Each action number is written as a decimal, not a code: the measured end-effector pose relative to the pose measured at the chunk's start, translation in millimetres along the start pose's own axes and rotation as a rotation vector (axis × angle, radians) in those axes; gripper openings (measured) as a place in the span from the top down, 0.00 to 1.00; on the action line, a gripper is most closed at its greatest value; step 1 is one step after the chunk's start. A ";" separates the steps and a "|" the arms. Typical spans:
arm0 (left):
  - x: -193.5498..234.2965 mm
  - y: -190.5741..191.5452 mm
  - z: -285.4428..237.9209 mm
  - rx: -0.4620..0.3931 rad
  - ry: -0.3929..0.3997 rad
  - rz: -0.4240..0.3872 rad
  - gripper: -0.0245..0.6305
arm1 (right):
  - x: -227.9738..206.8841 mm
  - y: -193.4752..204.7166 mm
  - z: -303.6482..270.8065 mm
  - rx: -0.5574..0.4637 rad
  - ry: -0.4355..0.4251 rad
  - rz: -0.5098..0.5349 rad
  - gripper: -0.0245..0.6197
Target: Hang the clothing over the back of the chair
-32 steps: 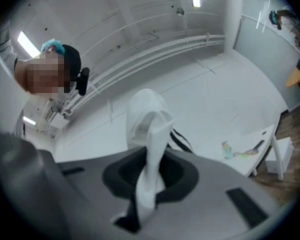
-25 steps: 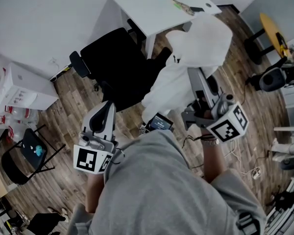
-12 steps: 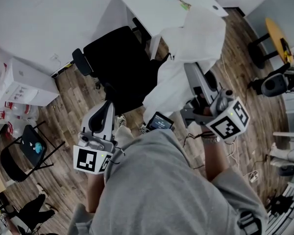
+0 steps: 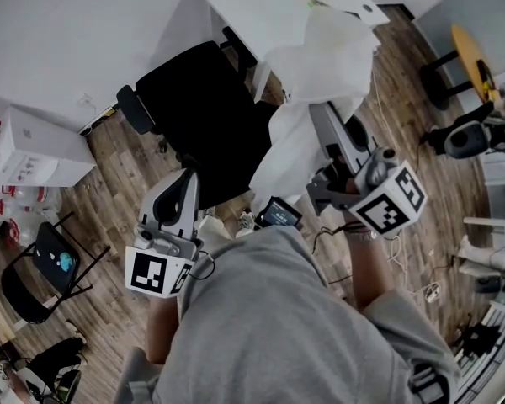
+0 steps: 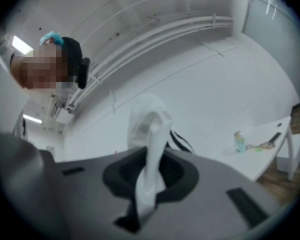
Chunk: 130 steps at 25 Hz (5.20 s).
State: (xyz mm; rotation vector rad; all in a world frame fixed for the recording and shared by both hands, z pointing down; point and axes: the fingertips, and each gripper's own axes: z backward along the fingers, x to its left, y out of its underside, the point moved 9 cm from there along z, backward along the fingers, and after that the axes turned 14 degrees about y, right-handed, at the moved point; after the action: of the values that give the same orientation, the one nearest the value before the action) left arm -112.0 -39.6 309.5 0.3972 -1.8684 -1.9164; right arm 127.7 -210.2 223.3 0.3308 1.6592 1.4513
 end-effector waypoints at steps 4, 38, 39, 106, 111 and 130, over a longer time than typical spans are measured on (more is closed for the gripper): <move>14.7 5.6 0.5 0.011 0.018 0.026 0.91 | 3.1 4.5 -14.2 0.021 0.022 0.017 0.88; 105.0 35.9 -4.4 0.060 0.160 0.135 0.91 | 17.3 62.5 -144.7 0.215 0.083 0.133 0.88; 108.5 36.9 -3.3 0.063 0.160 0.135 0.91 | 15.8 68.2 -149.3 0.227 0.086 0.136 0.88; 132.0 76.9 -10.7 0.142 0.197 0.225 0.91 | -58.2 291.6 -197.3 1.287 0.201 0.262 0.88; 130.2 76.1 -11.4 0.137 0.201 0.230 0.91 | -59.5 298.6 -198.1 1.354 0.212 0.265 0.88; 128.5 78.7 -0.4 0.140 0.169 0.235 0.91 | -64.7 312.2 -204.2 1.452 0.225 0.293 0.55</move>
State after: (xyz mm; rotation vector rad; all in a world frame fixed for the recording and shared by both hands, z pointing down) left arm -214.7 -103.0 399.7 0.3538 -1.8528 -1.5565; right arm -92.3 -302.8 517.2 1.2426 2.6854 0.1759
